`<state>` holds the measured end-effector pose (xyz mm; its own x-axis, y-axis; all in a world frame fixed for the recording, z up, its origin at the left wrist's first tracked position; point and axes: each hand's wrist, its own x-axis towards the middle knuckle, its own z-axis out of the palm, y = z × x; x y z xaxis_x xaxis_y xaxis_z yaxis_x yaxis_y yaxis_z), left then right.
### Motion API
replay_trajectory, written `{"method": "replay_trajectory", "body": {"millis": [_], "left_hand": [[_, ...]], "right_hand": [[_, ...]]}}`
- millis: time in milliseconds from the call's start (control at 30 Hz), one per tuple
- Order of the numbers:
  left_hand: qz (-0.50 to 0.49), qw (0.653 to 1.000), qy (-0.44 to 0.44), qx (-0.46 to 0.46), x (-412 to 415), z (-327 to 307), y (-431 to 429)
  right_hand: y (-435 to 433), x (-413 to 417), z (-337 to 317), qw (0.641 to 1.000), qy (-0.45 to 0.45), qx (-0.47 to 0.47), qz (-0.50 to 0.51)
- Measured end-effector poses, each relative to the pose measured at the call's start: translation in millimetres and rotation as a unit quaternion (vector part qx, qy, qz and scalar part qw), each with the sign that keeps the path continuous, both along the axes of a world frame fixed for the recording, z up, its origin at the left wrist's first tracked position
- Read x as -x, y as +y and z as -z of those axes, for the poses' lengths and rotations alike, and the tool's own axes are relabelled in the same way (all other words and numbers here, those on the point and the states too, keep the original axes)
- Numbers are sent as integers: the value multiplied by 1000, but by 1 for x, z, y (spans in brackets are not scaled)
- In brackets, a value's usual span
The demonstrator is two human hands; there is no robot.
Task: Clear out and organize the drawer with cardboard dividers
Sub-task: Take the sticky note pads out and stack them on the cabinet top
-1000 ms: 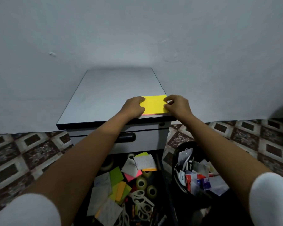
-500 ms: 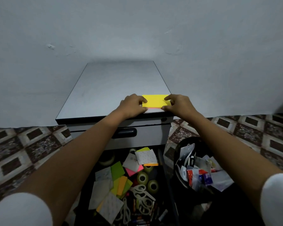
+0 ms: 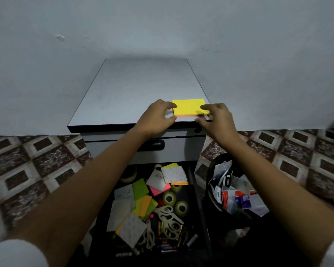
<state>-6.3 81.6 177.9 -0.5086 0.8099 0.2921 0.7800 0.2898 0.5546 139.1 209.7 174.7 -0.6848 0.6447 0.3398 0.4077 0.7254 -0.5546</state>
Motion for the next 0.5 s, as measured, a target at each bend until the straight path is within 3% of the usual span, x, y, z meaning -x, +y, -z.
{"method": "replay_trajectory", "body": {"millis": [133, 267, 400, 500], "left_hand": [[-13, 993, 47, -109, -14, 26, -43], [-68, 987, 10, -142, -24, 73, -88], [-114, 985, -128, -22, -30, 138, -121], [-126, 964, -214, 94, -31, 181, -140]], "right_hand": [[-40, -19, 27, 998, 39, -12, -49], [-78, -31, 72, 993, -18, 68, -95], [-103, -33, 129, 974, -105, 156, -124], [-116, -26, 170, 948, -200, 210, -131]]}}
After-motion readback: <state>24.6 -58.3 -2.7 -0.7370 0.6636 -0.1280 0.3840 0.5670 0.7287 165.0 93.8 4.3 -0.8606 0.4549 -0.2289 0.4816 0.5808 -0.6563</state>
